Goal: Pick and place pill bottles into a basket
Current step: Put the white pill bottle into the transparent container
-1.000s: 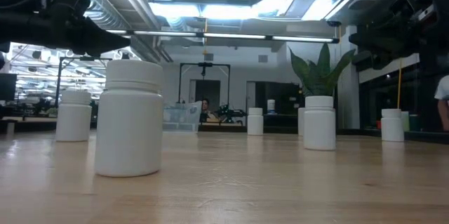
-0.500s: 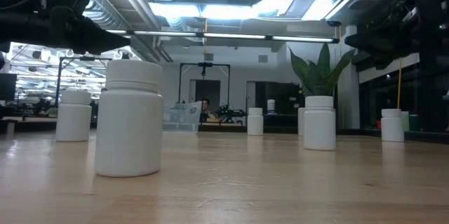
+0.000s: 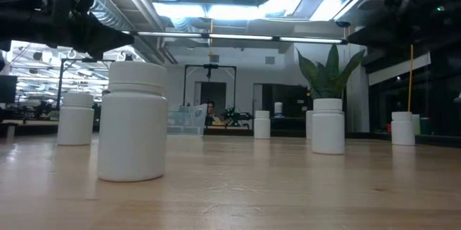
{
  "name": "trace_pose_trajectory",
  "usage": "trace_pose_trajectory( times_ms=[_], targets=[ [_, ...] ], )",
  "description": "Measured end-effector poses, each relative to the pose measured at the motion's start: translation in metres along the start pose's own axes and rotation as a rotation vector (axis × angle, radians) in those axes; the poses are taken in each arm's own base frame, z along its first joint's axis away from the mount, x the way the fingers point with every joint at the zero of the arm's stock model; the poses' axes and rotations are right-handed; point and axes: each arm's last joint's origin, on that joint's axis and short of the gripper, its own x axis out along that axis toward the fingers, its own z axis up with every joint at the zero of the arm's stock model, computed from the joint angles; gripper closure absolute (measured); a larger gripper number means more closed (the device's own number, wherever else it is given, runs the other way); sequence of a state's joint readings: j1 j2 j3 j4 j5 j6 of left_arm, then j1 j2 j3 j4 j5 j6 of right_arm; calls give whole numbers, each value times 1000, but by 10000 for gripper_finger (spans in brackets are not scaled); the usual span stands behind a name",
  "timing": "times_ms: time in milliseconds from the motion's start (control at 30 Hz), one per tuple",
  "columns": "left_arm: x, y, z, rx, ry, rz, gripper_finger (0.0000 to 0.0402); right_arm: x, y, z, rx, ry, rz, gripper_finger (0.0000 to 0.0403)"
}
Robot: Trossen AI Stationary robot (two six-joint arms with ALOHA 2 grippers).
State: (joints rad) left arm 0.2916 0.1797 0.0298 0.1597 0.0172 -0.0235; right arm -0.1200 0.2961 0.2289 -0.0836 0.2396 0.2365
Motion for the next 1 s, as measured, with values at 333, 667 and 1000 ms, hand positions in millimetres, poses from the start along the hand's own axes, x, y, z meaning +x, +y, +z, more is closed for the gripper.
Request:
trace_pose_trajectory(
  times_ms=[333, 667, 1000],
  targets=[
    [10, 4, 12, 5, 71, 152, 399, 12, -2, 9, -102, -1, -242, 396],
    [37, 3, 41, 131, 142, 113, 398, 11, 2, 25, -18, 54, -288, 396],
    [41, 2, 57, 193, 119, 72, 398, 8, 8, 56, 85, 502, -590, 396]
  ],
)
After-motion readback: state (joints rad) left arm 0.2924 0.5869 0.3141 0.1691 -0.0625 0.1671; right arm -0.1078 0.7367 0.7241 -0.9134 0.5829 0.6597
